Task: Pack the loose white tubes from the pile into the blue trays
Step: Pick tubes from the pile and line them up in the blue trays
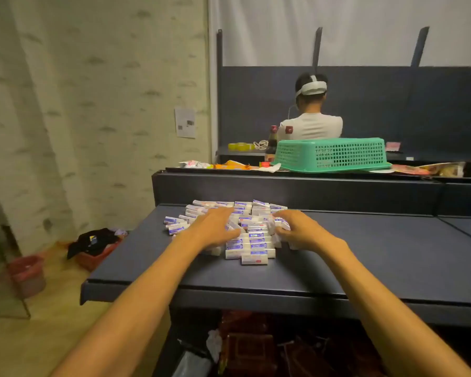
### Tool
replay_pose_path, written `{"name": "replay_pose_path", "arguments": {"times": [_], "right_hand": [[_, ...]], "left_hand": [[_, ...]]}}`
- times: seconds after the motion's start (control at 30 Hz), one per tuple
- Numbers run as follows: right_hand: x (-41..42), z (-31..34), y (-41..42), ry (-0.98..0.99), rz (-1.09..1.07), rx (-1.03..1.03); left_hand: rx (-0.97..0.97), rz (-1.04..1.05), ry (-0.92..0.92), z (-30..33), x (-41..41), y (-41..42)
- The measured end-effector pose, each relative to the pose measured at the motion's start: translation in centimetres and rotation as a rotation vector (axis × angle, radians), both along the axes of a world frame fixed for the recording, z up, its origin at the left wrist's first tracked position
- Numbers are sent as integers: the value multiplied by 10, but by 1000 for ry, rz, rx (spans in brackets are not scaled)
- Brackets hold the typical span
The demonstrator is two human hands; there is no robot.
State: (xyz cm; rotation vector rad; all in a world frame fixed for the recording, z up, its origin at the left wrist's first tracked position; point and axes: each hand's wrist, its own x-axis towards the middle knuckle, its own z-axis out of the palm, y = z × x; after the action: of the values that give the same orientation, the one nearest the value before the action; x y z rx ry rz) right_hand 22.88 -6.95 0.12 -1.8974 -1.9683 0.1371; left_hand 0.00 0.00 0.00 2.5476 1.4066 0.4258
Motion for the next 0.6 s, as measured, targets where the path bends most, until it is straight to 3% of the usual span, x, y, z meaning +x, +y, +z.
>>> {"name": "replay_pose_path", "arguments": {"times": [0.6], "right_hand": [[36, -5, 39, 16, -125, 142]], "left_hand": [[13, -385, 49, 0, 69, 44]]}}
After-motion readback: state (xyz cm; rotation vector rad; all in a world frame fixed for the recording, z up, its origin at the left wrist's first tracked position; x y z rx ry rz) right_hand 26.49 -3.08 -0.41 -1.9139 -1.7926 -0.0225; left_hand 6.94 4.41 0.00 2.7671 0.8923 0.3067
